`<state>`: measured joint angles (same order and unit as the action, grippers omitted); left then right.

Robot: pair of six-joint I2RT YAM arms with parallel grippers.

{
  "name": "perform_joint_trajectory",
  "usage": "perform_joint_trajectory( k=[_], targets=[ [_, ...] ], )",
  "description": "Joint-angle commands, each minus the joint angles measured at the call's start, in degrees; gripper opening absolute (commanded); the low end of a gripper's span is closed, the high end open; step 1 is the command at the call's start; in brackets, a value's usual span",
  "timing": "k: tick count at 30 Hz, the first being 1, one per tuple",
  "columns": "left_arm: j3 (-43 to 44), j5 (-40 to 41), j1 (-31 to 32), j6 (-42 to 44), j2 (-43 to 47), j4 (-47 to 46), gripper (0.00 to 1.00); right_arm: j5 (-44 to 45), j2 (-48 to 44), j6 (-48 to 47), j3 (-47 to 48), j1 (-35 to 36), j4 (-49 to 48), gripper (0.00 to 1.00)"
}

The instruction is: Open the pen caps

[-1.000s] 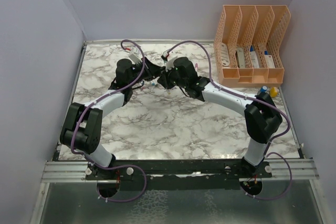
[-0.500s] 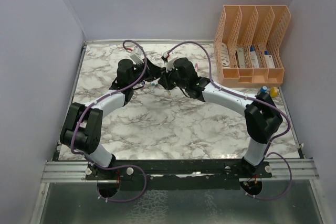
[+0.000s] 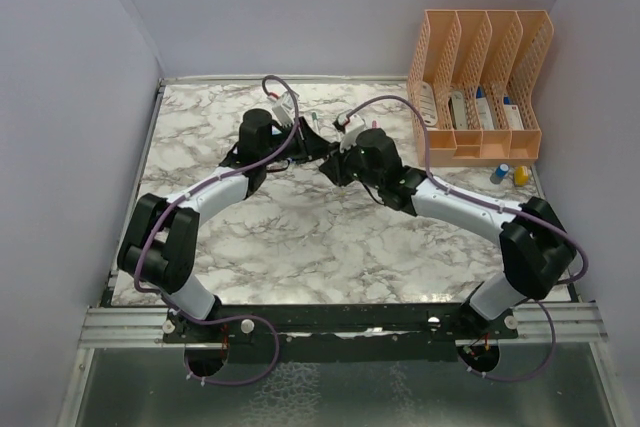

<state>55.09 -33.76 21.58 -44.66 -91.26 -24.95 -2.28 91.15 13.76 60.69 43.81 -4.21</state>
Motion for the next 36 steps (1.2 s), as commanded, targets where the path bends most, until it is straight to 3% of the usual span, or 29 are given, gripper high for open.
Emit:
perform_joint_trajectory(
  k=[1,13,21,27,36],
  targets=[
    [2.5,14.8,-5.1,4.6,-1.8,-4.3,0.00,-1.7,-5.7,1.1,-5.4,0.9,11.4,0.01],
    [4.1,19.9,-6.0,2.9,-3.2,-1.9,0.00,-0.2,-5.0,0.5,-2.5,0.7,16.0,0.01],
    [7.8,18.7,-6.2,5.6,-2.4,10.9,0.00,3.7,-0.2,-0.7,7.8,-4.5,24.0,0.01],
    [7.3,21.3,-6.1,11.0,2.8,24.1,0.00,5.7,2.0,0.1,10.0,-6.3,24.5,0.01],
    [3.4,26.1,-6.1,17.9,7.2,36.4,0.00,6.8,3.3,2.5,10.5,-6.4,25.6,0.01]
  ],
)
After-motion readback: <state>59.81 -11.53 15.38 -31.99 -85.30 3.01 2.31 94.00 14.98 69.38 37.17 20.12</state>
